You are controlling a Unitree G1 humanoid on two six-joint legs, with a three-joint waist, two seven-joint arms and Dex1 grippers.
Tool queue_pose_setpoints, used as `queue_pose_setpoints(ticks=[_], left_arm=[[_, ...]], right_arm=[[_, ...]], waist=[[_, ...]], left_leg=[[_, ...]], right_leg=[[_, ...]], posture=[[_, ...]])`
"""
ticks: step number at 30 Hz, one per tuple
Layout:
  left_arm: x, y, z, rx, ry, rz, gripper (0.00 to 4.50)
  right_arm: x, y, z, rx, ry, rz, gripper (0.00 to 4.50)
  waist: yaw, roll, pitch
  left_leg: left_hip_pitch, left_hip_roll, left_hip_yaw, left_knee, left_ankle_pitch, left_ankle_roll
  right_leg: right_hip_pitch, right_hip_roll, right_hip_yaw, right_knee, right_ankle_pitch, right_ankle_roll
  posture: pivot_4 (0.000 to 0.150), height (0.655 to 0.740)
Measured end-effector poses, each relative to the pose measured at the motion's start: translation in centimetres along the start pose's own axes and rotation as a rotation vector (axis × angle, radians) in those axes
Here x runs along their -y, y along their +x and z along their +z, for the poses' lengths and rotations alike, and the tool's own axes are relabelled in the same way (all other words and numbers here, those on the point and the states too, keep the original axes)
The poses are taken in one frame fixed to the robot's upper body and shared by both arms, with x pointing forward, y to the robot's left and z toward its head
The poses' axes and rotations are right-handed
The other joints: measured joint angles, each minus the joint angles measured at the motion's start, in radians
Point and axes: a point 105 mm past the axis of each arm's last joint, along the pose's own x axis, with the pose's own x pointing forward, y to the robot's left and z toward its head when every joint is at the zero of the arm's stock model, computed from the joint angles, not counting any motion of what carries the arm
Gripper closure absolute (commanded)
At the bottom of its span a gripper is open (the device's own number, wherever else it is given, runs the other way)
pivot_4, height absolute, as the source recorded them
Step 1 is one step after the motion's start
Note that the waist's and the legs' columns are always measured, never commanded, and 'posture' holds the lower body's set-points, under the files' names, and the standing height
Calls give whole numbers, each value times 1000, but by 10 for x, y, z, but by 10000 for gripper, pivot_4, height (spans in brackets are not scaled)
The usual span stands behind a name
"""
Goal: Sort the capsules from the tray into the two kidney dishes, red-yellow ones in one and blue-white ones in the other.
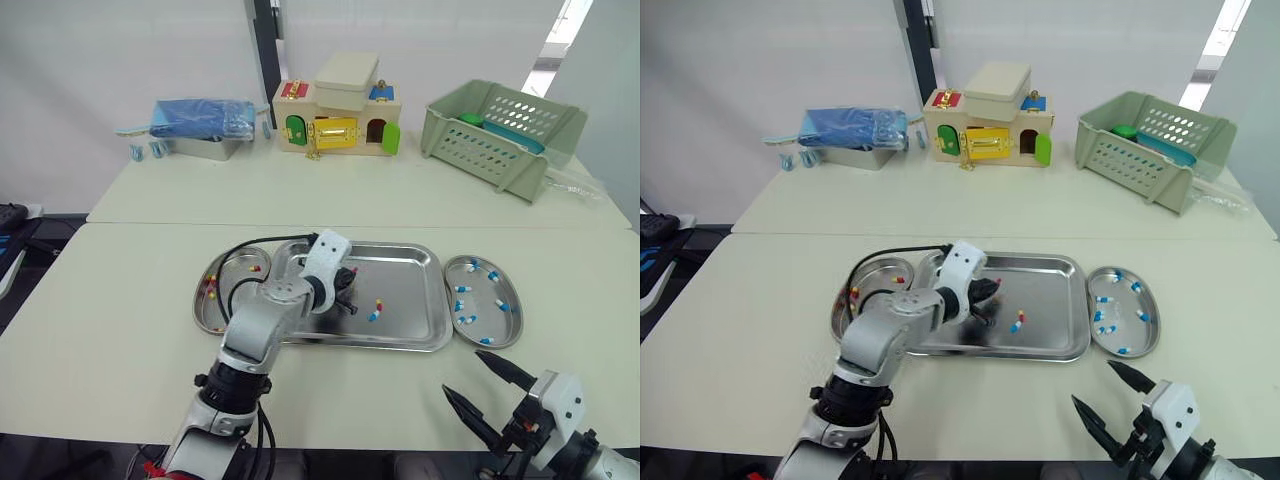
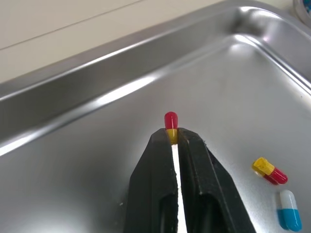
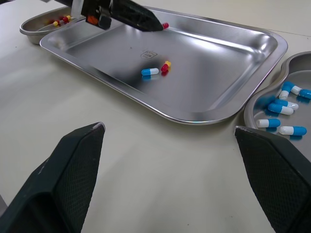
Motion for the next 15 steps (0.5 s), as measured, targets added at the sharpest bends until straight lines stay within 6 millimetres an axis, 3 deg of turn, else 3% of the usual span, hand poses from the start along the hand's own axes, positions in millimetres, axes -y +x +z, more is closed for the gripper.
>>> queue_pose_setpoints(ticks=[2,7,15], left_arm=[[-10,-15,6,21,-24,-4,44866],[-66,-71,4,8,-58,146,44866],[-93,-97,-11,-17,-120,273,44866]], right_arm=[[-2,1,0,-2,-7,19,0],[-8,2,-1,-9,-12,75,0],[-9,7,2,-5,-41,128,0]], waist=[[-1,0,0],[-2,0,0],[4,-1,0]], left_leg=[[0,0,0,0,0,0],[1,0,0,0,0,0],[0,-1,-1,0,0,0]], right_leg=[[0,0,0,0,0,0],[0,0,0,0,0,0],[0,-1,-1,0,0,0]], posture=[[1500,7400],[1500,7400],[1500,7400]])
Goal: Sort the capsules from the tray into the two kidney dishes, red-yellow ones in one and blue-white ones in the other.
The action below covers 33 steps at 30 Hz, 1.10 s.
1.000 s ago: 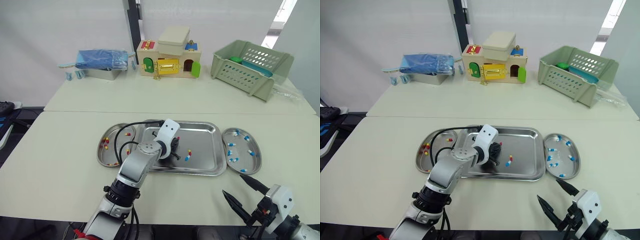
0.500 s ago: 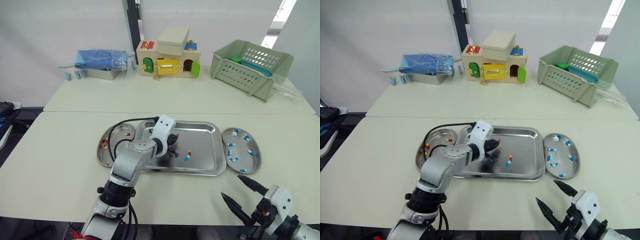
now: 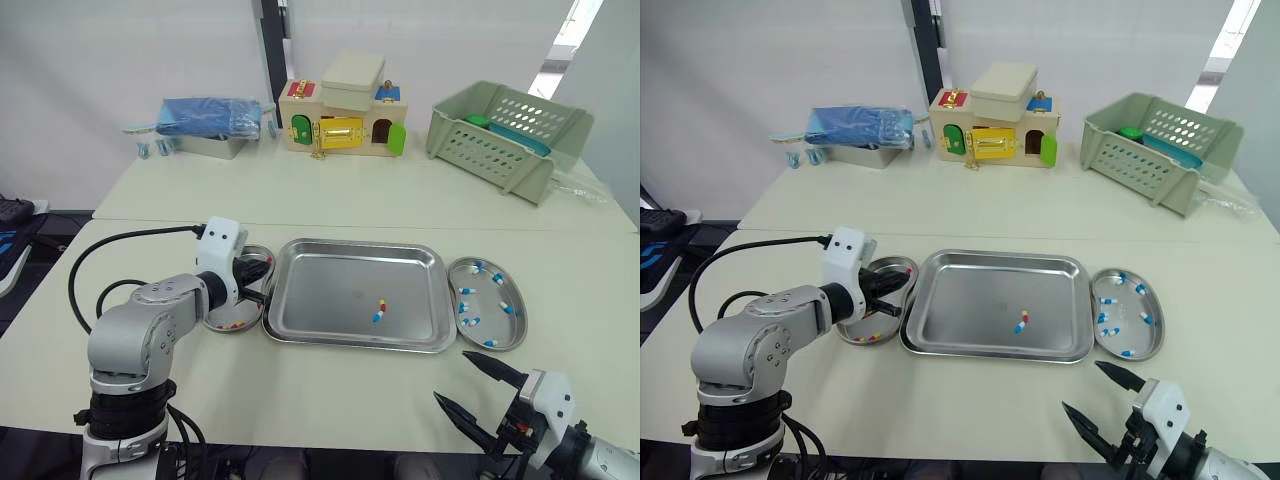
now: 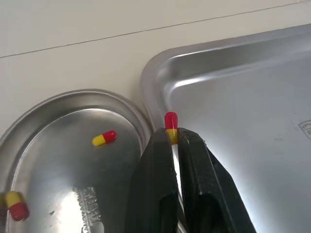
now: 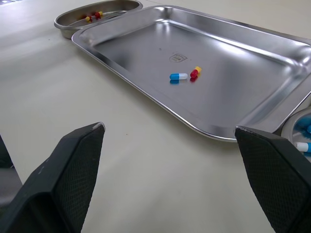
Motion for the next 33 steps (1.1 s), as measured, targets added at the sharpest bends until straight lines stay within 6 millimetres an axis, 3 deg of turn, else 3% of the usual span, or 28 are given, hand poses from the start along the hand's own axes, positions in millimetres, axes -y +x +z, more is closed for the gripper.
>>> queue_pose_setpoints(ticks=[6,22,27,33], left_arm=[[-28,1,-15,-34,-67,181,44866],[-34,-1,-25,-49,-93,256,44866],[-34,-1,-26,-51,-97,265,30685],[-33,-1,-26,-50,-99,262,10561]], right_arm=[[-5,3,1,-2,-7,52,0],[0,5,0,5,-8,77,0],[0,5,0,9,0,77,0],[1,6,1,10,-2,76,0]], waist=[[-3,0,0],[-2,0,0],[-2,0,0],[-2,0,0]], left_leg=[[0,0,0,0,-1,1],[0,0,0,0,0,0],[0,0,0,0,0,0],[0,0,0,0,0,0]], right_leg=[[0,0,0,1,0,0],[0,0,0,1,0,0],[0,0,0,1,0,0],[0,0,0,1,0,0]], posture=[[1500,7400],[1500,7400],[1500,7400],[1500,7400]])
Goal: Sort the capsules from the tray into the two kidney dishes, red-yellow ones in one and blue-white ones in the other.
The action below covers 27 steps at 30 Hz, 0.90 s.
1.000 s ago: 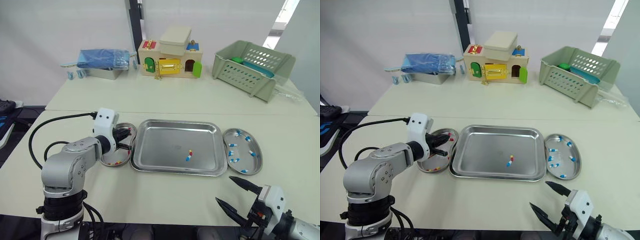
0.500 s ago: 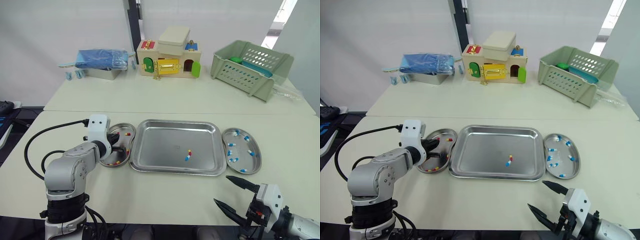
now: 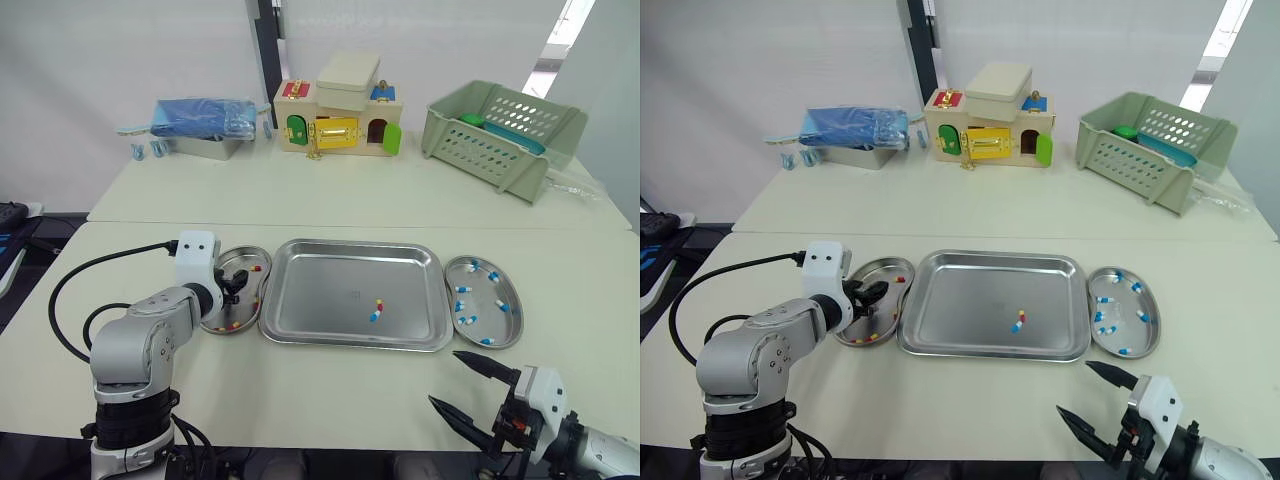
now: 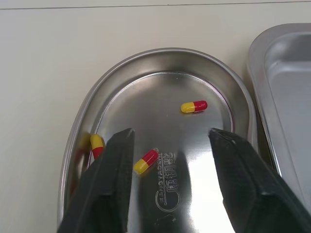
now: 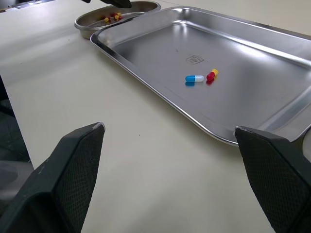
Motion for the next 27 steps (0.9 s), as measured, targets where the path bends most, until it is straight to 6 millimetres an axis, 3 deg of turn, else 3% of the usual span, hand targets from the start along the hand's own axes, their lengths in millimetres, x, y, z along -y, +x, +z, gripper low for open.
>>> queue_pose_setpoints(ticks=[3,9,14,19,27], left_arm=[[0,0,0,0,0,0,814],[2,-1,1,0,4,-35,335],[-9,-18,7,14,40,-162,335],[-47,-52,15,45,148,-270,335],[-110,-96,-31,-160,282,-313,335]], right_arm=[[1,0,1,1,-4,1,0],[1,0,1,-1,2,3,0],[14,-11,6,-8,5,-31,0],[26,-30,5,-75,37,-30,0],[56,-67,-1,-190,71,-72,0]], waist=[[0,0,0],[0,0,0],[-3,0,0],[-4,0,0],[-2,-1,1]], left_leg=[[0,0,0,0,0,0],[0,0,0,0,0,0],[0,0,0,0,0,0],[1,1,1,-1,-1,3],[1,1,2,-3,-2,3]], right_leg=[[0,0,0,0,0,0],[0,0,0,0,0,0],[0,0,0,0,0,0],[0,0,1,0,0,0],[0,0,1,-1,0,0]], posture=[[1500,7400],[1500,7400],[1500,7400],[1500,7400],[1500,7400]])
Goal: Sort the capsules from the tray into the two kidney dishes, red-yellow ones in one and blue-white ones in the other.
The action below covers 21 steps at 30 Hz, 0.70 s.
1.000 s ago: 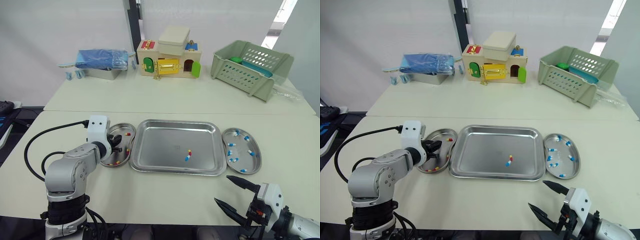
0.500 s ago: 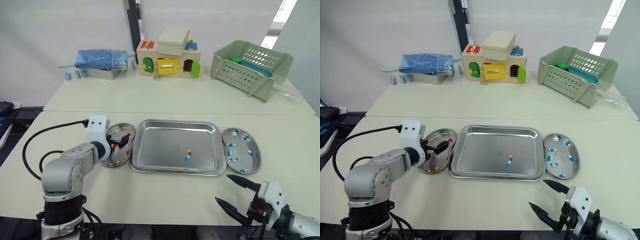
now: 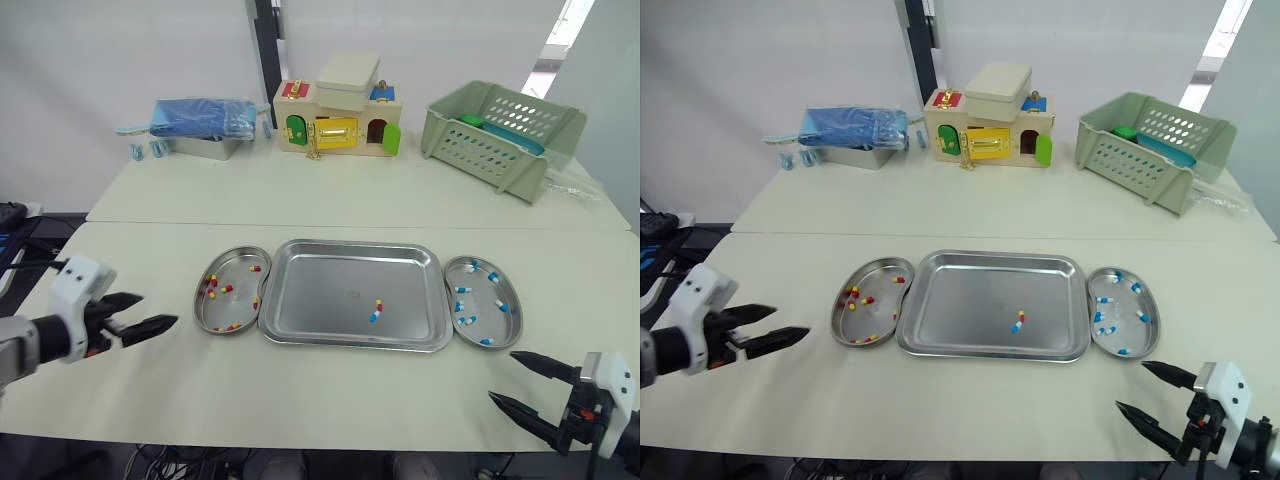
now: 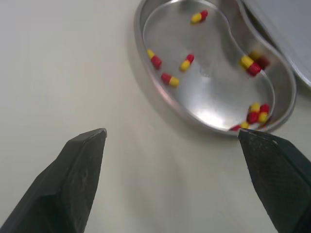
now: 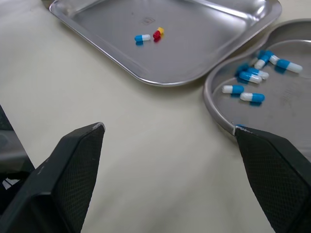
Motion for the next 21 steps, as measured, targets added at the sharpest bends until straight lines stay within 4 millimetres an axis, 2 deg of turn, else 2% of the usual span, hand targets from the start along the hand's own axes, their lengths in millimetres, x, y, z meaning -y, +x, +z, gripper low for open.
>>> queue_pose_setpoints(ticks=[3,6,10,13,19,21], left_arm=[[-10,-14,-22,-72,29,22,335],[-16,-19,-30,-87,48,43,335],[-23,-24,-32,-87,62,70,335],[-22,-27,-33,-87,66,75,335],[-14,-31,-41,-95,57,67,335],[-10,-30,-38,-63,67,55,335]], right_arm=[[19,-13,-1,-25,-7,-40,0],[32,-18,-2,-43,-13,-44,0],[50,-25,0,-56,-37,-69,0],[55,-27,-2,-53,-30,-66,0],[64,-30,-3,-76,-31,-62,0],[65,-30,-2,-81,-42,-57,0]], waist=[[0,0,0],[0,0,0],[0,0,0],[0,0,0],[-3,0,0],[-2,0,0]], left_leg=[[0,0,0,-1,0,0],[0,0,0,0,0,0],[0,0,0,-1,0,0],[0,0,0,-1,0,0],[1,0,1,-1,0,0],[0,0,1,-1,0,0]], right_leg=[[0,0,0,0,0,0],[0,0,0,0,0,0],[0,0,0,0,0,0],[0,0,0,0,0,0],[0,0,0,1,0,0],[0,0,0,0,0,0]], posture=[[1500,7400],[1500,7400],[1500,7400],[1500,7400],[1500,7400],[1500,7400]])
